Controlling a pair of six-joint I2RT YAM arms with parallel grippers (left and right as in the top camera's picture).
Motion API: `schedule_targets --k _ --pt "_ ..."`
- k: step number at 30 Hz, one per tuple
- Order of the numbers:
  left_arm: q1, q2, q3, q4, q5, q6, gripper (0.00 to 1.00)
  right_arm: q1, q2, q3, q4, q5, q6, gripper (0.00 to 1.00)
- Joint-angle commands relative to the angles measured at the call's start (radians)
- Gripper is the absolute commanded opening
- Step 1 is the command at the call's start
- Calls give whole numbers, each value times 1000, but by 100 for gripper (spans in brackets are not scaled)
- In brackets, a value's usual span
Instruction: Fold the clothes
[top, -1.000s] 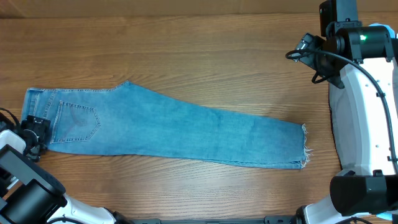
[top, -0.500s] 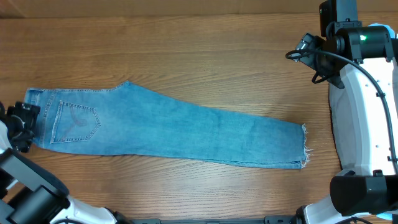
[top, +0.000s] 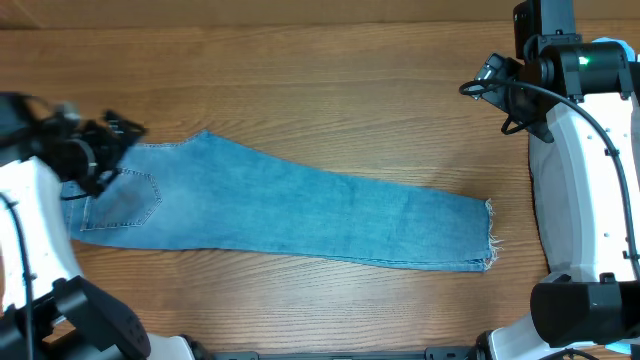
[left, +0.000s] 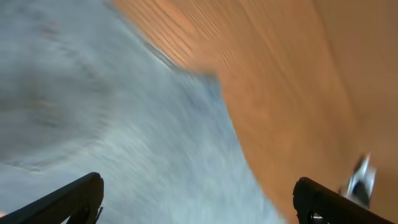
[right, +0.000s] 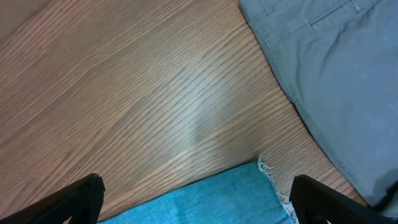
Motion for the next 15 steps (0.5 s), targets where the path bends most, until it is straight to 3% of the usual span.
schedule_targets --k 1,3,6,10,15 --pt "-139 -1 11 -55 59 209 100 -3 -6 6 7 -3 6 100" --pt "-236 -1 11 -91 42 256 100 -3 -6 6 29 -40 5 100" --pt "-384 0 11 -123 -103 215 100 -3 -6 6 34 -43 5 100" --pt "-565 -2 11 -162 -310 48 100 -3 -6 6 -5 -74 -8 100" --pt "-784 -3 10 -243 -576 -190 100 -3 -6 2 -219 -71 -48 100"
